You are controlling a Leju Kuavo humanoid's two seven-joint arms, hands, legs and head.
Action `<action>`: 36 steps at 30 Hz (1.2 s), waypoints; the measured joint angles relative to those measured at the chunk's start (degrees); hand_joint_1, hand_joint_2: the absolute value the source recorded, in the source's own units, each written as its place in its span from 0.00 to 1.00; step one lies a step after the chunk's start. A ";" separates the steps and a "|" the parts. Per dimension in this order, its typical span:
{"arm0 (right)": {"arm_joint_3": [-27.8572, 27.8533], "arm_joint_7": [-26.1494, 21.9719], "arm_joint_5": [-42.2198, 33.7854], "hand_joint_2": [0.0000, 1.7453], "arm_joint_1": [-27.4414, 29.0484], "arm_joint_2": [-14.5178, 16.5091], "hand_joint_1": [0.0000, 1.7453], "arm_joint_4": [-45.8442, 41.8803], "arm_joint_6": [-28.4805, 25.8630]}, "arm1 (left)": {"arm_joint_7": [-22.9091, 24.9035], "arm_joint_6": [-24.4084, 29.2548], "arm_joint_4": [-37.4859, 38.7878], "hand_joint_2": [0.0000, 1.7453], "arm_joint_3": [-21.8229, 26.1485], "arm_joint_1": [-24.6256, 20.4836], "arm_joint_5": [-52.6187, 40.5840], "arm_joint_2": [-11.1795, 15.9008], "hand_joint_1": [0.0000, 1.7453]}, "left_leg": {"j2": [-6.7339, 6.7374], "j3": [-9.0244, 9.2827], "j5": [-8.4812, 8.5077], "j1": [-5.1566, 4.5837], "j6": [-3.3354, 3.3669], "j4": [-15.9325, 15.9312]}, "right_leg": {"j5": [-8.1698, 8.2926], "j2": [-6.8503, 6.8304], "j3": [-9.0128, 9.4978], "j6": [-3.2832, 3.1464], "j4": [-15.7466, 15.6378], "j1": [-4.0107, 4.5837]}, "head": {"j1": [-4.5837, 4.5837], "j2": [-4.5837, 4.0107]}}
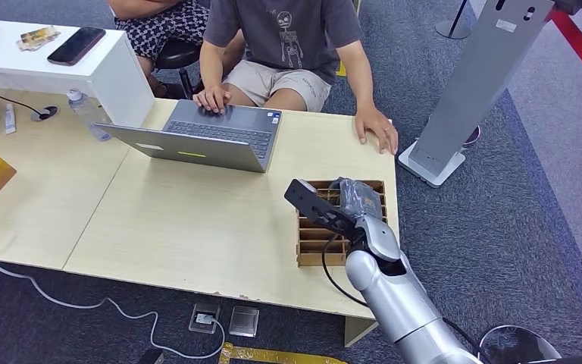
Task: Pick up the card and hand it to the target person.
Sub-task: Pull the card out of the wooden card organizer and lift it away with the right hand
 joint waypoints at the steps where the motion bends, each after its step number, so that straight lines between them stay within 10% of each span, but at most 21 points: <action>1: 0.00 -0.01 0.11 1.00 0.00 0.01 0.48 0.00 0.13 | 0.02 0.00 0.00 1.00 -0.01 0.00 0.03 0.00 0.00 | 0.00 0.00 0.00 0.00 0.00 0.00 | 0.00 0.00 0.00 0.00 0.00 0.00 | 0.01 0.00; 22: -0.15 -0.36 0.37 1.00 -0.02 -0.15 0.87 -0.02 0.36 | 0.12 0.04 0.00 1.00 -0.05 -0.01 0.30 0.00 0.00 | 0.01 0.00 0.00 0.00 0.00 0.00 | 0.00 0.01 -0.01 0.00 0.00 0.00 | 0.02 0.00; 36: -0.19 -1.28 0.65 1.00 0.79 -0.45 0.87 -0.89 -0.54 | -0.88 0.57 0.00 1.00 -0.10 -0.03 1.03 0.00 0.00 | 0.02 0.03 0.00 0.00 0.00 0.00 | 0.00 0.01 0.02 0.00 0.00 0.00 | -0.02 0.00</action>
